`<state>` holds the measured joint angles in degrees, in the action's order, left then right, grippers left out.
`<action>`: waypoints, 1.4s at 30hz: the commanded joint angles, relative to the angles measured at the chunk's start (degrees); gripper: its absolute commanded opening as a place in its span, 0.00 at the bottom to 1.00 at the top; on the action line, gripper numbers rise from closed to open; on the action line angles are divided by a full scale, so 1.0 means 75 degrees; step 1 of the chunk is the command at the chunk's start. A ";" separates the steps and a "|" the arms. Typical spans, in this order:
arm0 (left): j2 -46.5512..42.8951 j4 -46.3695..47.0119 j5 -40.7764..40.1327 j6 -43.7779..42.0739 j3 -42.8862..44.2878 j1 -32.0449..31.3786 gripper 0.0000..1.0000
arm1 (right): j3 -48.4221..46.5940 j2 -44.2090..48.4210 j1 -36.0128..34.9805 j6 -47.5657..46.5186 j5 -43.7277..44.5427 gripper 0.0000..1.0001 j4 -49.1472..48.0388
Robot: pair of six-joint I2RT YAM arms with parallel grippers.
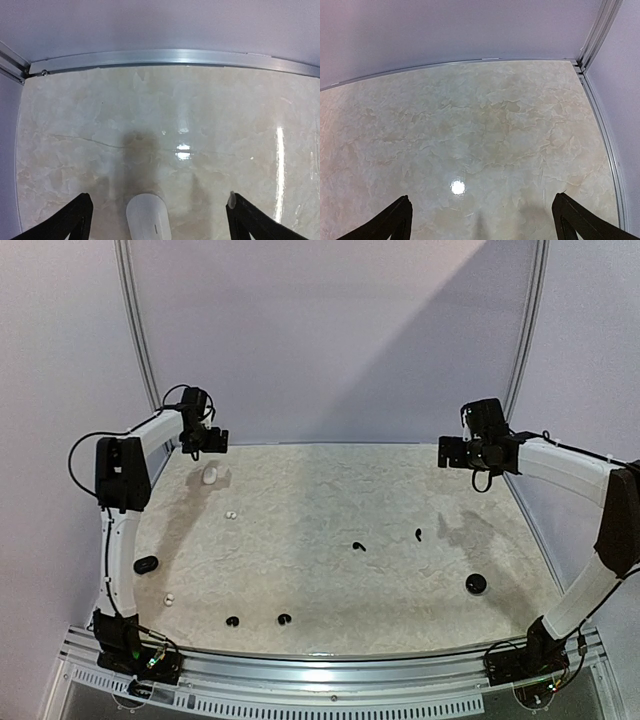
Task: Insert the wireless bluetooth earbuds into the charging case
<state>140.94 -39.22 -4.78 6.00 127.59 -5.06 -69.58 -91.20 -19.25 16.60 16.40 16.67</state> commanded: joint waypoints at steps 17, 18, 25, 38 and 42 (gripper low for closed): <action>0.1139 -0.2042 -0.0243 0.1588 0.0729 -0.0058 0.64 | -0.0321 -0.0191 -0.0270 0.0109 0.0025 0.99 0.0563; 0.1151 -0.2053 -0.0226 0.1596 0.0727 -0.0058 0.60 | -0.0328 -0.0192 -0.0270 0.0090 0.0057 0.99 0.0565; 0.0880 -0.2113 -0.0246 0.1257 0.0628 -0.0058 0.19 | -0.0418 -0.0131 -0.0264 0.0028 0.0118 0.99 0.0656; -0.2871 -0.2713 0.0431 -0.2621 -0.1414 -0.1343 0.01 | -0.1487 0.0181 -0.0292 -0.0066 -0.2590 0.94 0.0913; -0.4900 -0.2998 -0.0203 -0.4626 -0.3001 -0.2420 0.00 | -0.2063 0.0085 -0.0708 0.0070 -0.3949 0.88 0.0646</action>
<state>117.14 -56.84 -3.75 -9.91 113.01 -15.57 -80.82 -91.55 -21.39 16.43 0.45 22.72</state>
